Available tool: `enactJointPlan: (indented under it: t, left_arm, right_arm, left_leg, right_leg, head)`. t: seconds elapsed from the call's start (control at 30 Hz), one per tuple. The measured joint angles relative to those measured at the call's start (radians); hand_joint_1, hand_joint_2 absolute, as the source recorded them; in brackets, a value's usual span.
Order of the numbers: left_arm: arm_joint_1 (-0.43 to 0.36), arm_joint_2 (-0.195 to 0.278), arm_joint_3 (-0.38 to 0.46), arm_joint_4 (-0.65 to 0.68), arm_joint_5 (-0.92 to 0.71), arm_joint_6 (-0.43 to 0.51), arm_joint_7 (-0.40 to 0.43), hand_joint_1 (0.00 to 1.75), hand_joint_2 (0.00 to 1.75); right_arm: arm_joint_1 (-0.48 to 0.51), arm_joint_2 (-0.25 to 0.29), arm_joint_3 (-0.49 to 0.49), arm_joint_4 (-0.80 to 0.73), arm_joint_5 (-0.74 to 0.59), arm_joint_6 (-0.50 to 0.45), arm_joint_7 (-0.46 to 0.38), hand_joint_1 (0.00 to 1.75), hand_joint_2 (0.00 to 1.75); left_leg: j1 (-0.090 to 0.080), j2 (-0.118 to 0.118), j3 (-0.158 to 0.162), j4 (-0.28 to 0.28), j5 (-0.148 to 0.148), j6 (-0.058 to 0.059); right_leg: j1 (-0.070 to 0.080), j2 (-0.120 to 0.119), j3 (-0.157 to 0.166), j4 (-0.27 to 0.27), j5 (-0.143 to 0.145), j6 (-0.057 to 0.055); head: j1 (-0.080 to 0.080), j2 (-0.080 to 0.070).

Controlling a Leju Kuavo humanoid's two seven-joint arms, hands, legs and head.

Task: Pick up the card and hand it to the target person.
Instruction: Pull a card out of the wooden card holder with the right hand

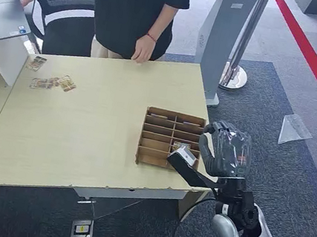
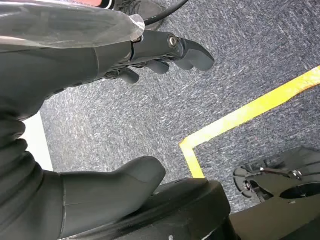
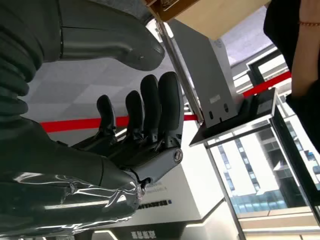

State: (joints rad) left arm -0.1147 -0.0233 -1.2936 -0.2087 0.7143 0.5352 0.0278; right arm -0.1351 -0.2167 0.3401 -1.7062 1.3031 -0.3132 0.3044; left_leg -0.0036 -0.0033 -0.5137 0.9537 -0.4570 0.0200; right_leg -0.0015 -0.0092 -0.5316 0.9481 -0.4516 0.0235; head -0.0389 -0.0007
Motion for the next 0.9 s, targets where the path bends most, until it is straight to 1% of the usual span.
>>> enactJointPlan:
  t: [0.17, 0.27, 0.4, 0.5, 0.67, 0.8, 0.9]
  left_arm:
    - [0.0, 0.0, 0.0, 0.0, -0.004, -0.001, 0.0, 0.0, 1.75]
    - [-0.001, -0.001, 0.0, 0.0, -0.007, -0.002, 0.002, 0.0, 1.75]
    - [-0.001, -0.008, 0.0, 0.0, -0.013, 0.018, 0.019, 0.0, 1.75]
    - [-0.001, -0.016, 0.0, 0.0, -0.017, 0.028, 0.027, 0.0, 1.75]
    - [-0.002, -0.021, 0.0, 0.0, -0.018, 0.028, 0.031, 0.0, 1.75]
    - [-0.003, -0.023, 0.0, 0.0, -0.02, 0.028, 0.031, 0.0, 1.75]
    - [-0.004, -0.023, 0.0, 0.0, -0.023, 0.028, 0.029, 0.0, 1.75]
  right_arm:
    - [-0.016, 0.007, 0.007, 0.033, -0.018, -0.003, -0.01, 0.57, 1.75]
    - [-0.034, 0.014, 0.016, 0.068, -0.031, -0.007, -0.021, 0.51, 1.75]
    - [-0.054, 0.023, 0.024, 0.112, -0.05, -0.015, -0.034, 0.57, 1.75]
    - [-0.067, 0.029, 0.028, 0.145, -0.057, -0.019, -0.043, 0.58, 1.75]
    - [-0.089, 0.037, 0.037, 0.199, -0.061, -0.022, -0.051, 0.6, 1.75]
    - [-0.11, 0.042, 0.044, 0.239, -0.069, -0.034, -0.061, 0.67, 1.75]
    - [-0.132, 0.045, 0.047, 0.268, -0.075, -0.04, -0.065, 0.66, 1.75]
  left_leg:
    - [0.0, 0.0, 0.0, 0.0, 0.0, 0.0]
    - [0.0, 0.0, 0.0, 0.0, 0.0, 0.0]
    - [0.0, 0.0, 0.0, 0.0, 0.0, 0.0]
    - [0.0, 0.0, 0.0, 0.0, 0.0, 0.0]
    - [0.0, 0.0, 0.0, 0.0, 0.0, 0.0]
    - [0.0, 0.0, 0.0, 0.0, 0.0, 0.0]
    - [0.0, 0.0, 0.0, 0.0, 0.0, 0.0]
  right_leg:
    - [0.0, 0.0, 0.0, 0.0, 0.0, 0.0]
    - [0.0, 0.0, 0.0, 0.0, 0.0, 0.0]
    - [0.0, 0.0, 0.0, 0.0, 0.0, 0.0]
    - [0.0, 0.0, 0.0, 0.0, 0.0, 0.0]
    - [0.0, 0.0, 0.0, 0.0, 0.0, 0.0]
    - [0.0, 0.0, 0.0, 0.0, 0.0, 0.0]
    - [0.0, 0.0, 0.0, 0.0, 0.0, 0.0]
  head:
    - [0.0, 0.0]
    - [0.0, 0.0]
    - [0.0, 0.0]
    - [0.0, 0.0]
    - [0.0, 0.0]
    - [0.0, 0.0]
    - [0.0, 0.0]
